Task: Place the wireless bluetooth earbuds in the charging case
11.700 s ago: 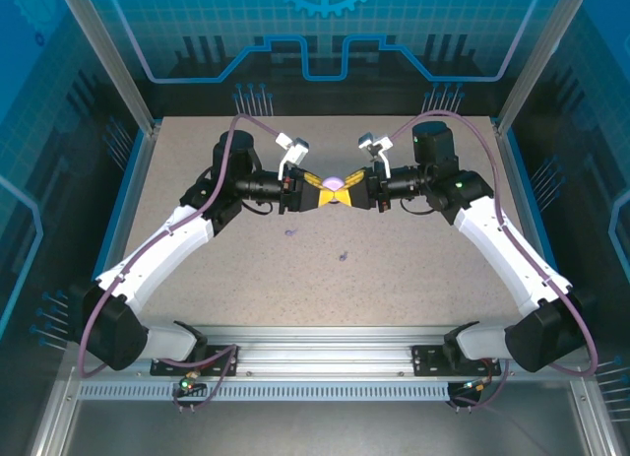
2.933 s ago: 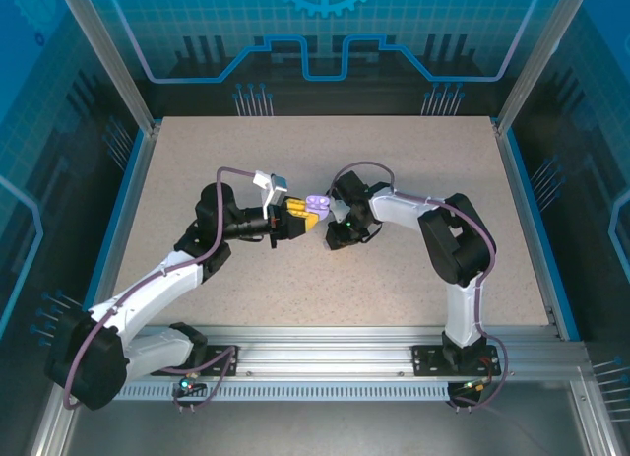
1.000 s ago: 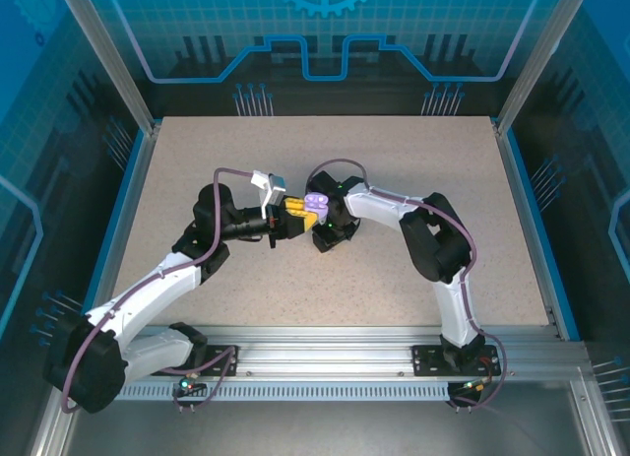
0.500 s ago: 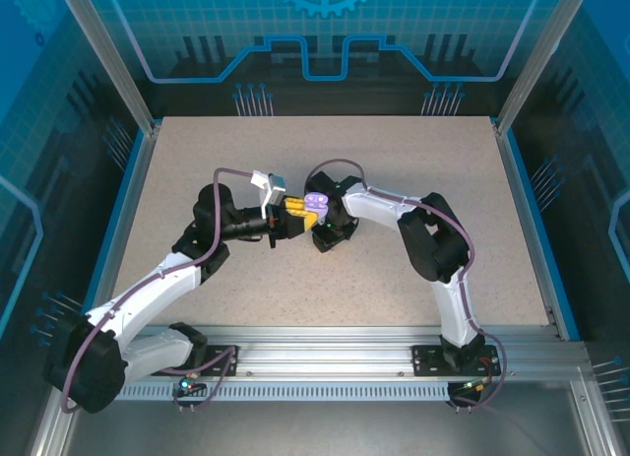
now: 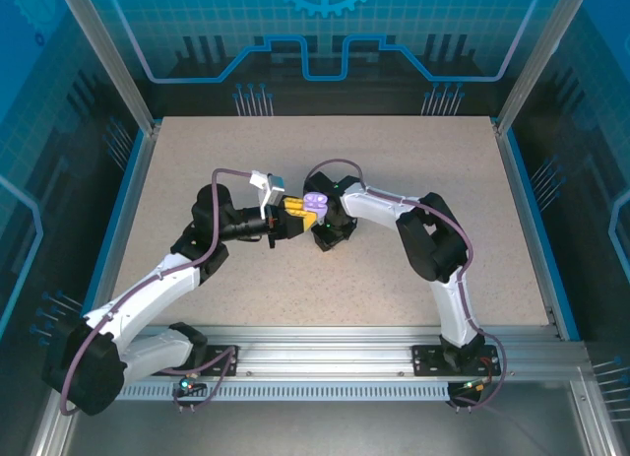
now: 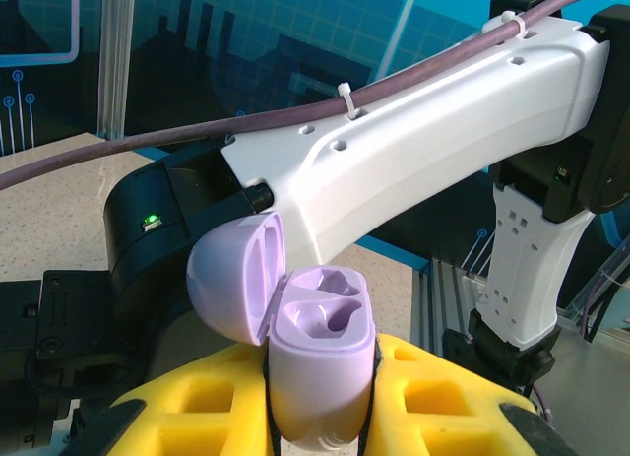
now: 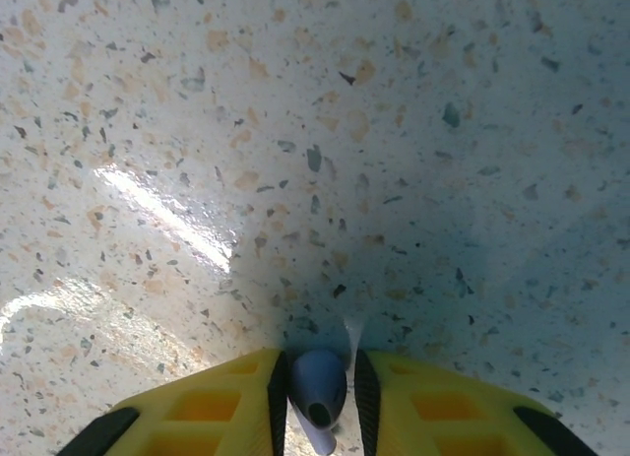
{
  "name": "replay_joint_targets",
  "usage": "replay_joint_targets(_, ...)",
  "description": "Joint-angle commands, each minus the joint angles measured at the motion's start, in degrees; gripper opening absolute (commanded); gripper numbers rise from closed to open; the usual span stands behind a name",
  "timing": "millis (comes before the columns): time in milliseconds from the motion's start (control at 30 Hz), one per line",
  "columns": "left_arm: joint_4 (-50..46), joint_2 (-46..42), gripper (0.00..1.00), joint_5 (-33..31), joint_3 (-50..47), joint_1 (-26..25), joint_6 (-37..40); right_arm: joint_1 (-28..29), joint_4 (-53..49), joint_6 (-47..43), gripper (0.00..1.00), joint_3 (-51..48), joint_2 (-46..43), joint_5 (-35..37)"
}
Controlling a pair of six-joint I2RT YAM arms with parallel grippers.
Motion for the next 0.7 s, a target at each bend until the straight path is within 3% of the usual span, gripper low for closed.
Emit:
replay_joint_targets(0,-0.34,-1.33,0.05,-0.47,-0.17,-0.30,1.78,0.85,2.08,1.05,0.25,-1.70,1.67,-1.29)
replay_joint_targets(667,-0.85,-1.16,0.05,-1.98,-0.65,-0.30,1.68,-9.82,19.56,9.30,0.18,-17.89,-13.24,-14.29)
